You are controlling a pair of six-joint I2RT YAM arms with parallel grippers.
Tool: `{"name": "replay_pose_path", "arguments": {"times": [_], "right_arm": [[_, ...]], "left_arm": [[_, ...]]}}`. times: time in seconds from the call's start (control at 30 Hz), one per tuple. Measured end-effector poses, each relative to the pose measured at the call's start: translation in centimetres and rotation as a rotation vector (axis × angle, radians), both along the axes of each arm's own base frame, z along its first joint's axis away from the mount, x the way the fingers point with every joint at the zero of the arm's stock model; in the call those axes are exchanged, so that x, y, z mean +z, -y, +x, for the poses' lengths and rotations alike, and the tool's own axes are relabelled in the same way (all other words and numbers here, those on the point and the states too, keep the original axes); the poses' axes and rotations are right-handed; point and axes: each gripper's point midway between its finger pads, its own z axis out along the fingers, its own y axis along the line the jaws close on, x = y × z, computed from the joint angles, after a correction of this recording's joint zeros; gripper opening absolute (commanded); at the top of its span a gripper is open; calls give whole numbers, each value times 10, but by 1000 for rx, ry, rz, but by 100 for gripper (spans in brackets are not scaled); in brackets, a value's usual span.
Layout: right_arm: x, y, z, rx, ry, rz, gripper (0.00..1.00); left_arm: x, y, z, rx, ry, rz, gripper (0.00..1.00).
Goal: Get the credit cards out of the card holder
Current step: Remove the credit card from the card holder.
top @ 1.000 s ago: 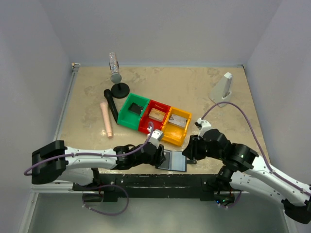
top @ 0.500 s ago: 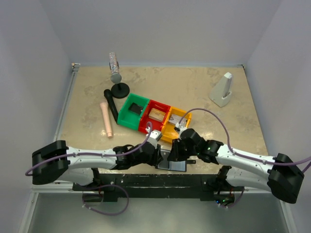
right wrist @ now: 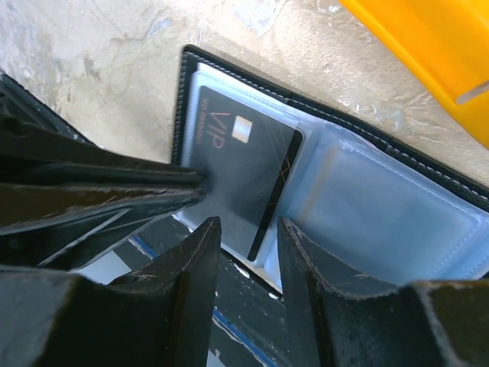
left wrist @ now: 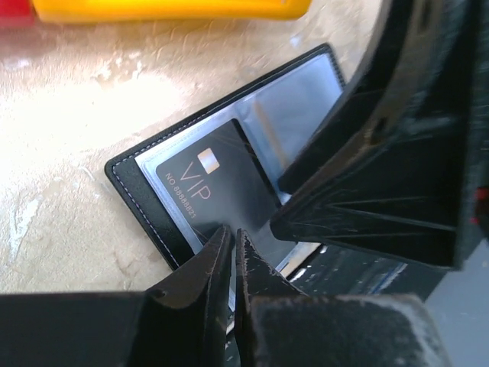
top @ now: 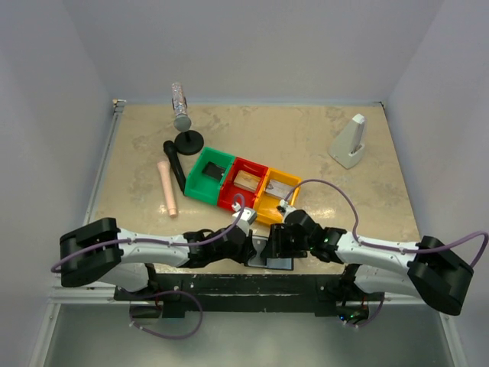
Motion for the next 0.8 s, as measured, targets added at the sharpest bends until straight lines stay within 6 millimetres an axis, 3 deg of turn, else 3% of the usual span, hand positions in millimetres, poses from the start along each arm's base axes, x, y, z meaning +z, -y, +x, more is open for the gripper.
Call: {"name": "replay_pose_path", "arguments": {"times": [0.2,0.47,0.8], "right_arm": [[-1,-5,3,-16,1,29,41],[-2,-6,3,-23,0,40,41],[-3,-5,2,-39,-3,61,41]], "left_arm": [[-19,-6,-2,19,-36,54,4],[-20,-4,-1,45,-56,44,0],[-20,-4,-1,67,-65,23,3]]}}
